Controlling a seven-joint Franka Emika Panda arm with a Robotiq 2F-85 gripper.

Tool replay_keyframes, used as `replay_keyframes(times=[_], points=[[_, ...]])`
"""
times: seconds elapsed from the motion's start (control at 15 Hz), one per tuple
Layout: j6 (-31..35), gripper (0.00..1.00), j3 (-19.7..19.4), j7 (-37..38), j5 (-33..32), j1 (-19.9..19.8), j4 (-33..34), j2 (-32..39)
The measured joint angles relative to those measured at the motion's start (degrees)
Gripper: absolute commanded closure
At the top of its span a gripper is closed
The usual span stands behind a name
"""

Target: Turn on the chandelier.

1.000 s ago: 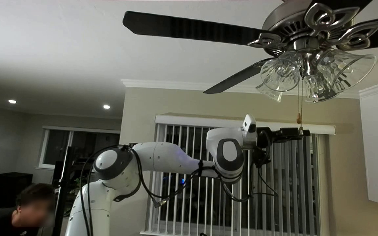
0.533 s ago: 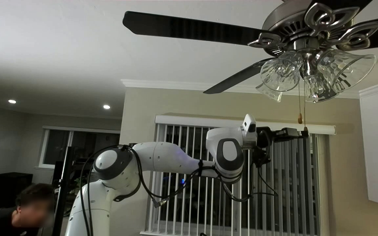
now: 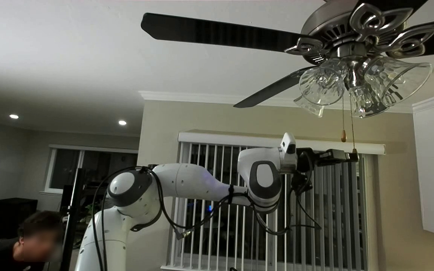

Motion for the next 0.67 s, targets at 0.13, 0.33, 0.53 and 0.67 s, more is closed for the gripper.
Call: replay_keyframes(times=[0.13, 0.33, 0.53, 0.67], points=[[1.0, 0.95, -0.2, -0.8, 0.0, -0.5, -1.0, 0.0], [2.1, 0.95, -0.7, -2.5, -0.1, -0.9, -1.9, 0.0], [2.6, 0.56, -0.7, -2.8, -0.1, -0.6, -2.0, 0.0], [2.2, 0.44, -0.2, -2.8, -0.1, -0.3, -2.4, 0.0]])
